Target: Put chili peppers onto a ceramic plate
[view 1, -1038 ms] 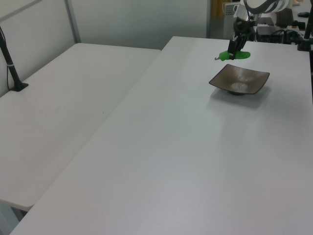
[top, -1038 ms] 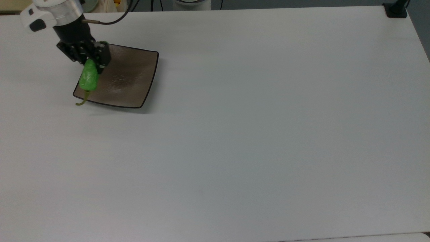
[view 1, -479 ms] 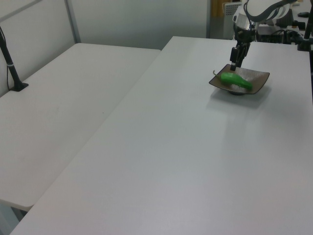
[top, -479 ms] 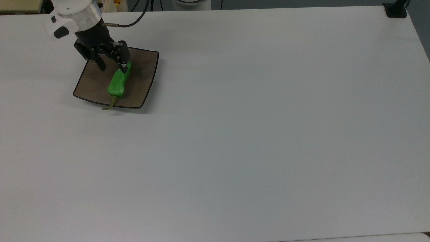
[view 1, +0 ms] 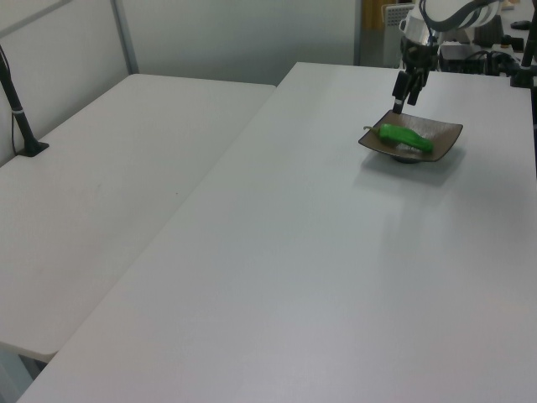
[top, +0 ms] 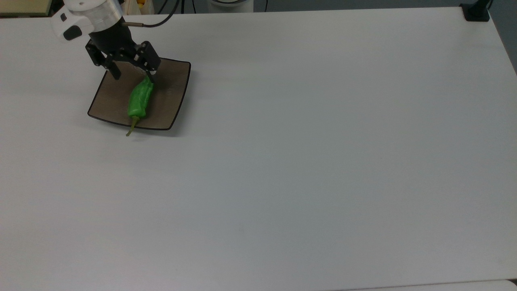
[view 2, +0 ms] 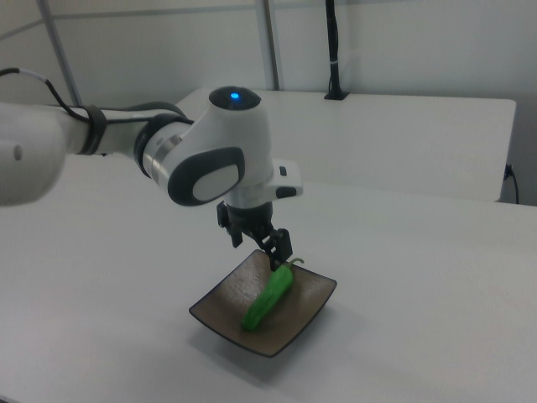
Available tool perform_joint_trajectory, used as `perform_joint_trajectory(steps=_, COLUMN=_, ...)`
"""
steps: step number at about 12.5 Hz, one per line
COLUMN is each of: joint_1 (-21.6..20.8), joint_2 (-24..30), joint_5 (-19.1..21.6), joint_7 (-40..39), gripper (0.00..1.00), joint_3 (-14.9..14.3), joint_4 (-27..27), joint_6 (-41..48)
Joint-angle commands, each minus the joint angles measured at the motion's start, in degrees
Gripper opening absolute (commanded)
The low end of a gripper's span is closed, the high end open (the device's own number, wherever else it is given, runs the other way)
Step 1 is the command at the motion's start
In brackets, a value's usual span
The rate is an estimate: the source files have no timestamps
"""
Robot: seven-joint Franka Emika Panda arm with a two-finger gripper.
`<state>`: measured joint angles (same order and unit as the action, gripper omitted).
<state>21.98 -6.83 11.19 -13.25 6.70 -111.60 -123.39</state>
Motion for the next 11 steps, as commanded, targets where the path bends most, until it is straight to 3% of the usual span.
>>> perform_joint_trajectory(steps=1, joint_1=-2.2, joint_2=1.9, joint_5=-0.2, joint_7=2.9, gripper=1.00, joint_3=0.1, joint_4=5.8, joint_6=10.1)
perform_joint_trajectory(steps=3, joint_1=-4.2, joint_2=2.6, joint_5=-0.8, joint_7=2.9, gripper=1.00, joint_3=0.1, joint_4=10.4, joint_6=16.1)
perform_joint_trajectory(steps=7, joint_1=-8.2, joint_2=6.3, joint_5=-3.4, joint_7=3.4, gripper=1.00, joint_3=0.1, joint_4=10.7, joint_6=17.6)
perform_joint_trajectory(steps=11, joint_1=-17.3, joint_2=6.9, joint_5=-11.7, joint_7=11.7, gripper=1.00, joint_3=0.4, joint_4=10.8, joint_6=20.6)
